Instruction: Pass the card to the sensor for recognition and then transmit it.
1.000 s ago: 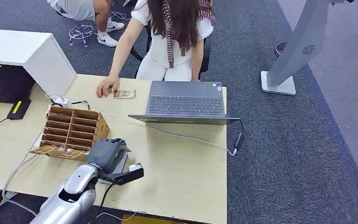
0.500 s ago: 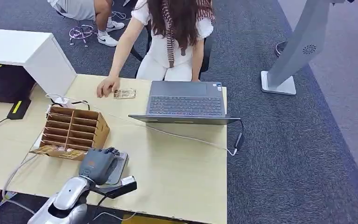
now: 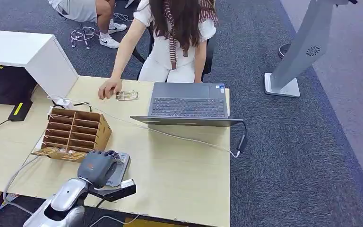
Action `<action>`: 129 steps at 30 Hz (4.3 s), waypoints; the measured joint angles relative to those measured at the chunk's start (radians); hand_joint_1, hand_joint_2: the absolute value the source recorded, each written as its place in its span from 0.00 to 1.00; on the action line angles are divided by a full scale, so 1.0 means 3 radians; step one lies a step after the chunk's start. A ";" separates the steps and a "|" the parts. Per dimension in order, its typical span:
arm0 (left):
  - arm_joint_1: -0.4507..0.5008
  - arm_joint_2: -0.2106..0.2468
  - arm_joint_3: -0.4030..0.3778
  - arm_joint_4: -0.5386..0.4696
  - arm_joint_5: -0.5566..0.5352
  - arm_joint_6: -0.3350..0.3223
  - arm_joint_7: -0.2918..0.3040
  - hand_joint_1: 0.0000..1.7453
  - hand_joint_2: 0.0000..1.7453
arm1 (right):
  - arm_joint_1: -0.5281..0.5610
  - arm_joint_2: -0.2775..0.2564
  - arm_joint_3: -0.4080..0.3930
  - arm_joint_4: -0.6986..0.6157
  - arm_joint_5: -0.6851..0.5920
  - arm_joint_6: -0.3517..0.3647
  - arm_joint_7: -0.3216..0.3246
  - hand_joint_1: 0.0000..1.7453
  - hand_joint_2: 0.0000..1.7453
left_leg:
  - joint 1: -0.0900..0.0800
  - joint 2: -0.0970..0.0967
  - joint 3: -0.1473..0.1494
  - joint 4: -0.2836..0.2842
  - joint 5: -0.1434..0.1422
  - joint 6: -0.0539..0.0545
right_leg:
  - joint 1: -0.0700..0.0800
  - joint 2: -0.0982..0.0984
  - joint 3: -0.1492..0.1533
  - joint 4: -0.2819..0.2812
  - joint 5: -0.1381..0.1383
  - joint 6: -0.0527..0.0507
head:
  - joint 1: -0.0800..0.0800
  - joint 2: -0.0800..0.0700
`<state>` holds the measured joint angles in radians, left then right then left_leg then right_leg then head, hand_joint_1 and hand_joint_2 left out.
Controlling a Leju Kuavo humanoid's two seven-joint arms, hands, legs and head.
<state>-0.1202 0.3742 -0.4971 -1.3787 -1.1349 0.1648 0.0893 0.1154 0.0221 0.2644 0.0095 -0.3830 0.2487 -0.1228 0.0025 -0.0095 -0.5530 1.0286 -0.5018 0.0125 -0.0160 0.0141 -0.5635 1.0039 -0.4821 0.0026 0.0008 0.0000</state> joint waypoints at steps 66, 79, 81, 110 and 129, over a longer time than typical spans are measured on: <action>-0.3416 -0.0666 0.0017 0.2584 -0.0435 0.0604 0.0212 1.00 1.00 | -0.0158 -0.0158 0.0342 0.0000 0.0359 0.0070 0.0125 0.00 1.00 | 0.0001 -0.0004 -0.0023 0.0003 0.0034 -0.0003 | 0.0001 0.0000 -0.0024 0.0000 0.0033 -0.0003 | -0.0004 0.0000; -0.3477 -0.0713 0.0017 0.2817 -0.0430 0.0624 0.0212 0.00 1.00 | -0.0168 -0.0163 0.0362 0.0000 0.0360 0.0066 0.0127 0.00 1.00 | 0.0000 -0.0003 -0.0023 0.0003 0.0035 -0.0003 | 0.0000 0.0000 -0.0024 0.0001 0.0034 -0.0003 | -0.0003 0.0000; -0.3477 -0.0715 0.0017 0.2827 -0.0426 0.0637 0.0221 0.00 1.00 | -0.0169 -0.0163 0.0362 0.0000 0.0361 0.0065 0.0131 0.00 1.00 | 0.0000 -0.0004 -0.0024 0.0003 0.0035 -0.0003 | 0.0000 0.0000 -0.0024 0.0001 0.0034 -0.0003 | -0.0003 0.0000; 0.0236 -0.0581 0.1625 -0.0269 0.0684 0.1774 -0.2585 0.00 1.00 | -0.0005 0.0043 0.0192 0.0001 0.0050 -0.0125 -0.0023 0.00 1.00 | -0.0002 0.0059 0.0000 -0.0013 -0.0007 -0.0014 | -0.0007 0.0065 -0.0024 0.0003 0.0004 -0.0014 | -0.0013 0.0000; 0.2082 -0.1097 0.2972 -0.1401 0.0253 0.1205 -0.1694 0.00 1.00 | 0.0023 0.0239 0.0047 0.0001 -0.0224 -0.0239 -0.0037 0.00 1.00 | 0.0001 0.0018 0.0004 -0.0013 -0.0012 -0.0010 | 0.0000 0.0020 -0.0006 0.0000 -0.0012 -0.0006 | -0.0017 0.0000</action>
<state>0.5044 0.0451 0.3944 -1.7990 -1.0591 0.5263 -0.4191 0.1222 0.0938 0.2785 0.0099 -0.4502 0.1770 -0.1339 0.0029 -0.0041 -0.5517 1.0247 -0.5055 0.0096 -0.0159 0.0202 -0.5652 1.0039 -0.4856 0.0009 -0.0042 0.0000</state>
